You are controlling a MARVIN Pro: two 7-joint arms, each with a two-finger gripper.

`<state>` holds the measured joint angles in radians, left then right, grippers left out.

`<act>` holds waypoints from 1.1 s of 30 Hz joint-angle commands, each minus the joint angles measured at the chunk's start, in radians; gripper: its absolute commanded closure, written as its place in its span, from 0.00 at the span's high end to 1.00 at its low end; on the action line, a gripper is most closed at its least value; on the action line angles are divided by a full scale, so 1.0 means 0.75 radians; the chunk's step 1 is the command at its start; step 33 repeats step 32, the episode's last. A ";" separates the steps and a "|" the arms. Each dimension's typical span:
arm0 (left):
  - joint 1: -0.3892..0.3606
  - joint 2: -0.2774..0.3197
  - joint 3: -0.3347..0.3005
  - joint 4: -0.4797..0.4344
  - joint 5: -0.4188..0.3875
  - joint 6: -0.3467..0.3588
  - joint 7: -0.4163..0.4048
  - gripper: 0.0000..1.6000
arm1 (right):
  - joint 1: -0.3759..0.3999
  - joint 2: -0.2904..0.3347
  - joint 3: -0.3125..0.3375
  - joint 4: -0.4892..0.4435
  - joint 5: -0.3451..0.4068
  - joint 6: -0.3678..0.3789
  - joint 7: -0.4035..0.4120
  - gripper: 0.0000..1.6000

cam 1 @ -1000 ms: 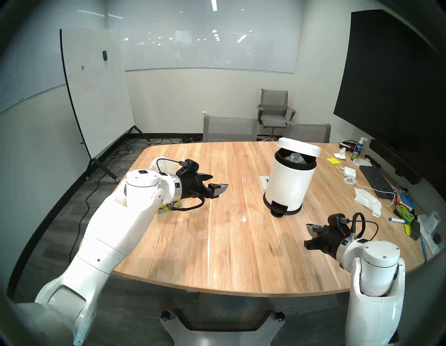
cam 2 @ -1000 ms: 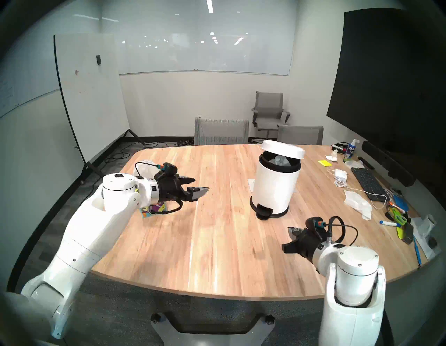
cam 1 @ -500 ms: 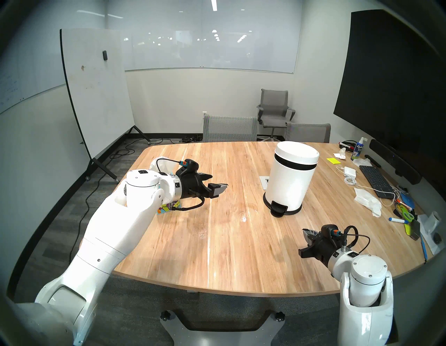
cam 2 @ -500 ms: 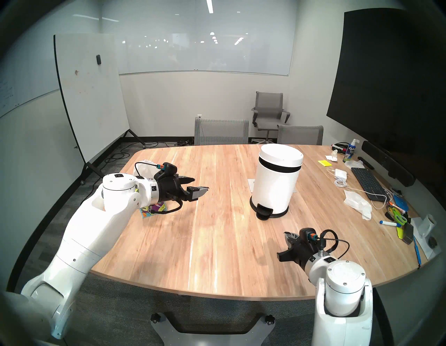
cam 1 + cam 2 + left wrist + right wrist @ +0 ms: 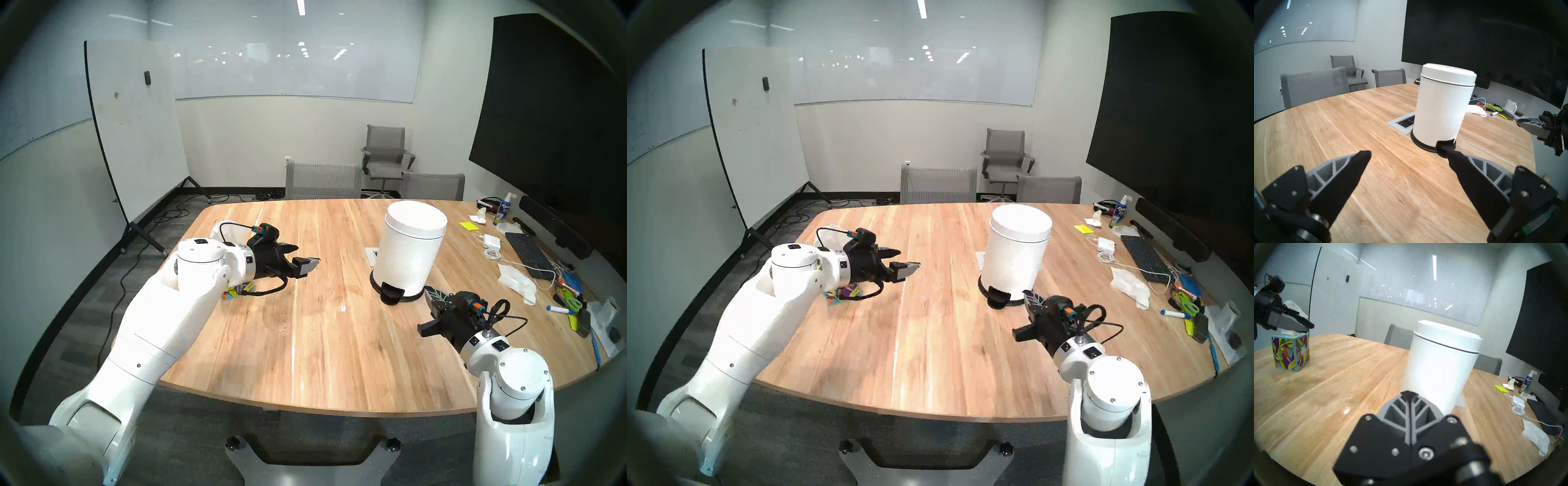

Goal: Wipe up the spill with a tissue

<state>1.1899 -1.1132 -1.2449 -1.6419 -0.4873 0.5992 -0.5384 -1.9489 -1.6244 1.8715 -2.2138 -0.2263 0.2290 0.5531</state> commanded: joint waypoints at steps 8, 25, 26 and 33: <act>-0.015 -0.002 -0.010 -0.022 -0.003 -0.011 -0.002 1.00 | -0.013 0.001 0.016 -0.034 0.044 -0.074 0.017 0.00; -0.015 -0.001 -0.009 -0.022 -0.003 -0.011 -0.001 1.00 | -0.010 -0.009 0.024 -0.032 0.041 -0.079 0.032 0.00; -0.015 -0.001 -0.009 -0.022 -0.003 -0.011 -0.001 1.00 | -0.010 -0.010 0.024 -0.032 0.041 -0.079 0.033 0.00; -0.015 -0.001 -0.009 -0.022 -0.003 -0.011 -0.001 1.00 | -0.009 -0.011 0.025 -0.032 0.040 -0.080 0.035 0.00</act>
